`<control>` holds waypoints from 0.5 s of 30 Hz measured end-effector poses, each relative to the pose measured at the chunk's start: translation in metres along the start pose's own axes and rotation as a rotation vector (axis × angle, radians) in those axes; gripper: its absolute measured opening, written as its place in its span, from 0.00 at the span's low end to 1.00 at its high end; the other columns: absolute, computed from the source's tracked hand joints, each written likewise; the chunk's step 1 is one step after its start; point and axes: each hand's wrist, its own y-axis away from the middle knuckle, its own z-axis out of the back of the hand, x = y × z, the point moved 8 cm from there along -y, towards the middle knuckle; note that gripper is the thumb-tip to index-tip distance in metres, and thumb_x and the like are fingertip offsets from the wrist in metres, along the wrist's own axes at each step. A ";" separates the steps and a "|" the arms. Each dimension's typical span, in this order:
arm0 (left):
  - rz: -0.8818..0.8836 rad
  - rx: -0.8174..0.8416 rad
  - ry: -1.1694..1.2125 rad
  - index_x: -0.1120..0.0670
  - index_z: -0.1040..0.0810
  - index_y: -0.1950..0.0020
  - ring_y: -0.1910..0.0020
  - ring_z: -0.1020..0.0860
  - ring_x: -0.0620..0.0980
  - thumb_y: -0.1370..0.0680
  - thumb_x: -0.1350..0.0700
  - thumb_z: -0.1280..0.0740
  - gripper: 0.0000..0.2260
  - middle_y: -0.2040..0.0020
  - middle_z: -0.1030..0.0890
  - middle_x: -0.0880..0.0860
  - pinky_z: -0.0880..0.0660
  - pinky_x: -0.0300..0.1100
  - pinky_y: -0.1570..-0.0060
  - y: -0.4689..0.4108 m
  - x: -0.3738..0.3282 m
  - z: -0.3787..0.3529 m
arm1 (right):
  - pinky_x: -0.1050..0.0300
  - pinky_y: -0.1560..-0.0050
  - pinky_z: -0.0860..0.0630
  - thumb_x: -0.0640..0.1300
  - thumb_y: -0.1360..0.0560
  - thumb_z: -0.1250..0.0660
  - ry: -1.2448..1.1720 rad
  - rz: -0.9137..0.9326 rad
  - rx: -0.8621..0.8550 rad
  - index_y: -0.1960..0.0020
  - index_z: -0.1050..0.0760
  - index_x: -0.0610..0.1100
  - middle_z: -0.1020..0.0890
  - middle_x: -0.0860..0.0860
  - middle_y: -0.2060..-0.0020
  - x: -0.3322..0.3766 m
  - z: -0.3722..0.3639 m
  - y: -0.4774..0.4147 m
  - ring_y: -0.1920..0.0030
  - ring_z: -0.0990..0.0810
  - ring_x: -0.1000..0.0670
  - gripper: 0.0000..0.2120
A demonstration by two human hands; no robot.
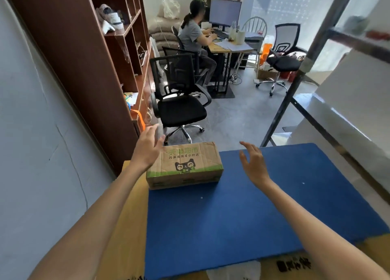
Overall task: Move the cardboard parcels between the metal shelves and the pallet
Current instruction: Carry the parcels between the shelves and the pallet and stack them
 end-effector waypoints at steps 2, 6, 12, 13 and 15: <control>-0.099 0.039 0.014 0.57 0.37 0.26 0.27 0.37 0.53 0.18 0.49 0.42 0.22 0.27 0.34 0.56 0.38 0.51 0.29 -0.009 -0.039 -0.012 | 0.53 0.35 0.33 0.39 0.21 0.38 0.020 -0.041 -0.076 0.34 0.29 0.40 0.24 0.43 0.38 -0.009 0.034 0.014 0.35 0.29 0.44 0.16; -0.345 0.176 0.056 0.61 0.35 0.27 0.29 0.34 0.57 0.18 0.53 0.41 0.21 0.31 0.30 0.60 0.39 0.47 0.30 -0.008 -0.145 -0.076 | 0.55 0.35 0.33 0.41 0.21 0.38 0.098 -0.129 -0.213 0.35 0.28 0.39 0.24 0.43 0.39 -0.034 0.113 0.060 0.36 0.29 0.45 0.15; -0.819 0.389 0.102 0.61 0.34 0.28 0.29 0.35 0.60 0.18 0.54 0.40 0.21 0.30 0.30 0.60 0.40 0.51 0.29 0.089 -0.333 -0.179 | 0.58 0.36 0.35 0.47 0.21 0.43 0.260 -0.311 -0.378 0.39 0.25 0.40 0.21 0.46 0.43 -0.070 0.253 0.172 0.38 0.28 0.47 0.17; -0.885 0.430 0.110 0.60 0.35 0.27 0.27 0.37 0.59 0.18 0.53 0.40 0.21 0.29 0.31 0.59 0.41 0.51 0.28 0.111 -0.356 -0.192 | 0.57 0.36 0.35 0.46 0.21 0.43 0.298 -0.350 -0.413 0.39 0.25 0.40 0.21 0.46 0.43 -0.075 0.276 0.200 0.38 0.28 0.47 0.16; -0.975 0.512 0.112 0.60 0.35 0.27 0.26 0.39 0.59 0.18 0.52 0.41 0.22 0.28 0.33 0.59 0.42 0.54 0.27 0.149 -0.395 -0.221 | 0.54 0.35 0.34 0.43 0.20 0.41 0.371 -0.452 -0.483 0.38 0.25 0.40 0.22 0.46 0.43 -0.084 0.322 0.268 0.37 0.30 0.47 0.14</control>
